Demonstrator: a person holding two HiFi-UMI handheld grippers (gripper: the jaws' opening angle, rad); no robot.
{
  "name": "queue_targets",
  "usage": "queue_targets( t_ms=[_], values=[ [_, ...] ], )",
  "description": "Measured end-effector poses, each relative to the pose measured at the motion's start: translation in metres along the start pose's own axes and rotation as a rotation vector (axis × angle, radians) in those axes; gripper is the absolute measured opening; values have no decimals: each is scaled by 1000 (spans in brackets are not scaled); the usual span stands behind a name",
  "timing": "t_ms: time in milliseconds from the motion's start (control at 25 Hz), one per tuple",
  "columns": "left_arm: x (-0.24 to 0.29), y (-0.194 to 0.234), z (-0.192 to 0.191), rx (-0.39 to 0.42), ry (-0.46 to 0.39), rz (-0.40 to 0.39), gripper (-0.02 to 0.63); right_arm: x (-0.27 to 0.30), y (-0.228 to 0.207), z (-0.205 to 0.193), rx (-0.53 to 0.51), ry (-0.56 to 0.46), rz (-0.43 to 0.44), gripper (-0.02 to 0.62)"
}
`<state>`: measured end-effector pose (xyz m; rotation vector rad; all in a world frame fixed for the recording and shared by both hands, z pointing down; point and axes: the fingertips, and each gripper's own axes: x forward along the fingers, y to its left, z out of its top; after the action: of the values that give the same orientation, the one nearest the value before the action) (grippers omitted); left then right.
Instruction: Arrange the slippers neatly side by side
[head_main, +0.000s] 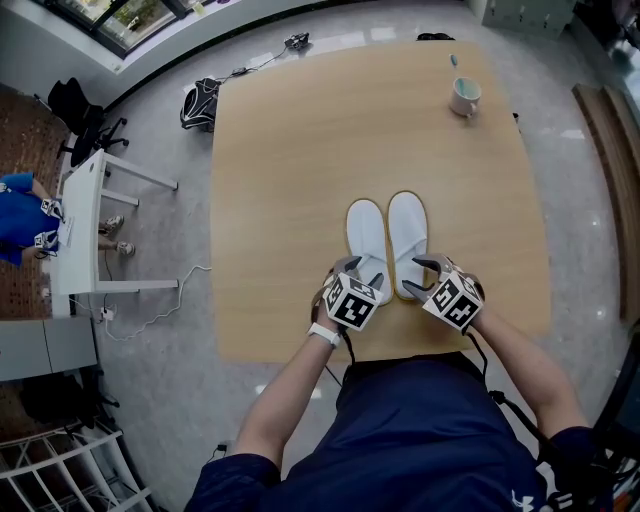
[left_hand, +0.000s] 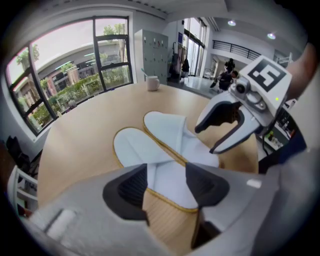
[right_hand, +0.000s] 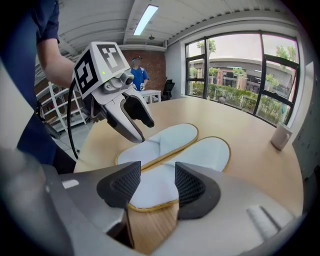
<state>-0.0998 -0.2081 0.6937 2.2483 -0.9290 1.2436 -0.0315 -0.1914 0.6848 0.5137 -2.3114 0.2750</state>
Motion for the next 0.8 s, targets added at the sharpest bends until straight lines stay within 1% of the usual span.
queue_targets(
  t_ms=[40,80,120,160,240,280,360,440,520,680,800],
  values=[
    [-10,4,4,-16,-44,15,220,-3,1,6,18,-26,-8,218],
    [-22,10,8,-46,-95,34,172,-4,2,12,39,-52,-18,204],
    [-35,17,10,-95,-144,52,90,-5,3,18,63,-77,-30,173],
    [-49,23,8,-164,-183,57,5,-5,3,26,97,-104,-42,128],
    [-72,26,3,-306,-240,29,5,-10,6,41,200,-163,-58,27],
    [-80,23,2,-358,-262,6,5,-17,6,48,257,-191,-66,15],
    [-85,9,5,-426,-287,-60,5,-38,1,59,353,-241,-88,11],
    [-86,-12,14,-444,-293,-127,5,-61,-4,69,422,-296,-100,11],
    [-89,-32,30,-417,-297,-166,5,-81,-8,77,465,-360,-103,11],
    [-102,-69,65,-359,-347,-209,5,-122,-7,91,506,-491,-108,11],
    [-120,-97,87,-331,-385,-233,5,-156,1,98,514,-548,-114,11]
  ],
)
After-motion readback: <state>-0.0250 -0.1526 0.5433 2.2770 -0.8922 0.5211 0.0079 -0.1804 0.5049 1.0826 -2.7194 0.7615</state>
